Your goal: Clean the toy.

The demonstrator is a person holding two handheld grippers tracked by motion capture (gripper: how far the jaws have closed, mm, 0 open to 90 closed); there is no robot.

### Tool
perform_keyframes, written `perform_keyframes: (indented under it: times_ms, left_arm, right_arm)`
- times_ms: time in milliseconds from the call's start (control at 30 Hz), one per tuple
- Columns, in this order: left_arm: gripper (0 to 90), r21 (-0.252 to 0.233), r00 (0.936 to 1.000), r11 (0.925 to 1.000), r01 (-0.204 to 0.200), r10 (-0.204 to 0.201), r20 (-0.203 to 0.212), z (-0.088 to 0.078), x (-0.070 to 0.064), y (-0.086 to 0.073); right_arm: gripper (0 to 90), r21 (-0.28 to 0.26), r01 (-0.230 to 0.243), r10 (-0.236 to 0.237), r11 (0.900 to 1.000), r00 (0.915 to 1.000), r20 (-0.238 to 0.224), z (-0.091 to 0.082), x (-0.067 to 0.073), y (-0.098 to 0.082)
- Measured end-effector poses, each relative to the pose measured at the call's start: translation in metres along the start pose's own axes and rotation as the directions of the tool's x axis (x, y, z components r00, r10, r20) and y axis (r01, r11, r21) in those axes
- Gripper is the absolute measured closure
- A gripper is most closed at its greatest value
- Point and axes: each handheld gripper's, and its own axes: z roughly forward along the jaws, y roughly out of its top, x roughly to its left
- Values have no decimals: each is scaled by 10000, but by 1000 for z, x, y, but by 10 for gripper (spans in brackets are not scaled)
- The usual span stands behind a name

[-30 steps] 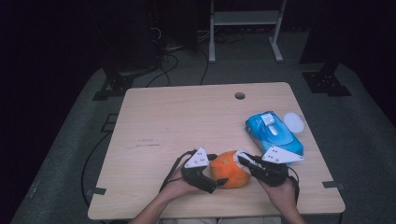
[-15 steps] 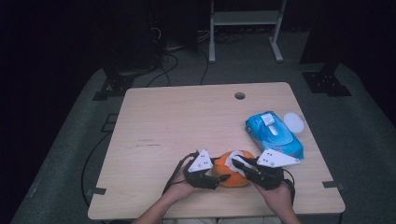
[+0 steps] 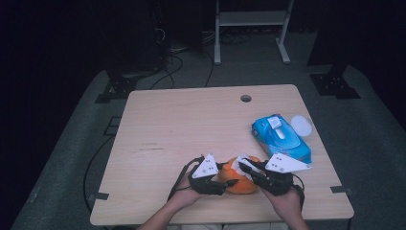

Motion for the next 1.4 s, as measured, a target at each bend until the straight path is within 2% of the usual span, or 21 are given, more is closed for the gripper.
perform_keyframes:
  times_ms: [200, 300, 367, 400, 467, 500, 667, 733, 767, 800, 867, 933, 1067, 1133, 1167, 1267, 1333, 1400]
  left_arm:
    - [437, -16, 10000, 10000, -12, 12, -4, -2, 1, -1]
    - [438, -51, 10000, 10000, -4, 4, 9, -1, 2, -1]
    - [439, -72, 10000, 10000, 38, -38, -4, -1, 2, -1]
    - [439, -30, 10000, 10000, 11, -11, -8, -1, 2, -1]
    - [441, -32, 10000, 10000, 6, -6, -29, -2, 1, -1]
    - [443, -29, 10000, 10000, -8, 7, -42, -2, 2, -1]
    - [445, -100, 10000, 9999, 12, -12, -33, -2, 1, 1]
    - [446, -98, 10000, 9999, 33, -33, -23, -1, 1, 0]
    - [447, -124, 10000, 9999, 37, -37, -21, 0, 0, 0]
    - [448, -121, 10000, 9999, -6, 6, -17, 1, 0, 1]
    - [448, -79, 10000, 10000, 0, 0, -23, 0, 0, 1]
    - [450, -163, 9999, 9997, 155, -154, 47, -2, 0, 1]
    - [449, -271, 9999, 9996, 99, -97, 75, -4, -3, 5]
    - [415, -283, 9998, 9995, 170, -167, 113, -1, -3, 3]
    - [373, -307, 9996, 9992, 243, -239, 143, 0, -2, 2]
    - [226, -369, 9999, 9993, 104, -101, 62, 5, 1, -2]
    - [149, -295, 9994, 9990, 348, -347, 54, 7, 5, -5]
    - [80, -148, 9985, 9984, 541, -540, 87, 11, 7, -9]
  right_arm:
    - [776, 240, -639, 629, 9977, 9971, 429, -1, -21, -12]
    - [776, 155, -589, 583, 9981, 9975, 411, -1, -17, -9]
    - [776, 1, -466, 466, 9989, 9989, 50, -1, -10, -5]
    - [776, -29, -366, 365, 9993, 9993, -104, 0, -5, -3]
    - [775, 74, -40, 40, 10000, 10000, -22, 2, 0, -2]
    - [775, 88, -47, 47, 10000, 10000, 5, 3, -1, -2]
    - [776, 130, -723, 719, 9973, 9970, 298, -1, -16, -7]
    - [776, 30, -606, 605, 9982, 9980, 172, -2, -11, -4]
    - [776, -46, -521, 520, 9986, 9986, -69, -1, -6, -2]
    - [776, -66, -335, 333, 9994, 9991, -260, 1, -1, 0]
    - [776, 141, 238, -236, 9996, 9996, -154, 6, 9, 2]
    - [776, 156, 58, -55, 9999, 9998, -196, 6, 5, 0]
    - [776, 72, -120, 120, 9999, 9999, -51, 1, 0, -1]
    - [776, 145, -99, 99, 9998, 9999, -26, 1, -1, -3]
    - [776, 230, -104, 104, 9997, 9999, -15, 1, -3, -5]
    - [776, 465, -396, 397, 9981, 9992, -21, 3, -8, -9]
    - [776, 482, -604, 606, 9970, 9982, -42, 4, -11, -11]
    - [776, 522, -561, 561, 9971, 9984, 5, 3, -12, -11]
